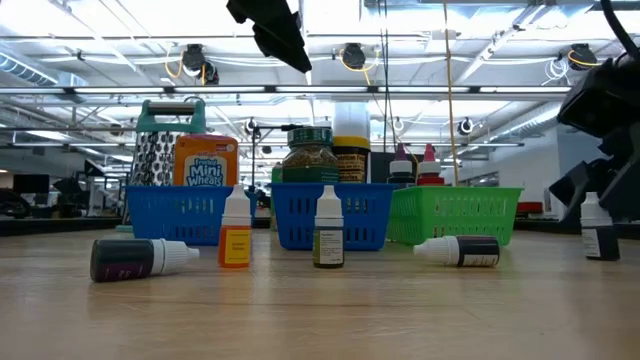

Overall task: Pick & Place Kitchen Items
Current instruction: Put the top small purple food color into the green bin

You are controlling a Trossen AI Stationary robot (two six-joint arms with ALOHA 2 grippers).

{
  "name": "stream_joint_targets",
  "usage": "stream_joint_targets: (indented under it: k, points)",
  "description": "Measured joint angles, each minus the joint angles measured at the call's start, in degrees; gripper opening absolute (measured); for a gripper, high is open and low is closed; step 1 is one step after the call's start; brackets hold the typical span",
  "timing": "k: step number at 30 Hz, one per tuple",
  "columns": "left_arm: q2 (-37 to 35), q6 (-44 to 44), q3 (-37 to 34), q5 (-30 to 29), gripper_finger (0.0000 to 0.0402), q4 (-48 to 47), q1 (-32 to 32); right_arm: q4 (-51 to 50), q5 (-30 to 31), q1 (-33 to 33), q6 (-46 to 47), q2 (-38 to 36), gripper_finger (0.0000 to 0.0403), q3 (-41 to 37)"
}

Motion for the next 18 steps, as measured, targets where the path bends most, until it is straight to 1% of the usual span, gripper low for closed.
stream_joint_targets:
  k: [5,8,11,16,18]
  points:
    - [0.01,0.75,0.0,-0.02,0.0241,-0.02,0.0,1.32,-0.01,0.0,2.47,3.57,0.017,0.02]
    - [0.01,0.92,0.0,-0.02,0.0241,0.0,0.0,4.98,0.05,0.0,1.92,5.42,0.0158,0.02]
    - [0.01,0.93,0.0,-0.02,0.0241,0.0,0.0,8.0,-0.01,0.0,0.19,6.73,0.0129,0.03]
    - [0.01,0.93,0.0,-0.02,0.0241,0.0,0.0,9.84,0.05,0.0,-0.58,8.19,0.0062,0.11]
    - [0.01,0.93,0.0,-0.02,0.0241,0.0,0.0,10.0,0.08,0.0,-0.56,8.52,0.0055,0.14]
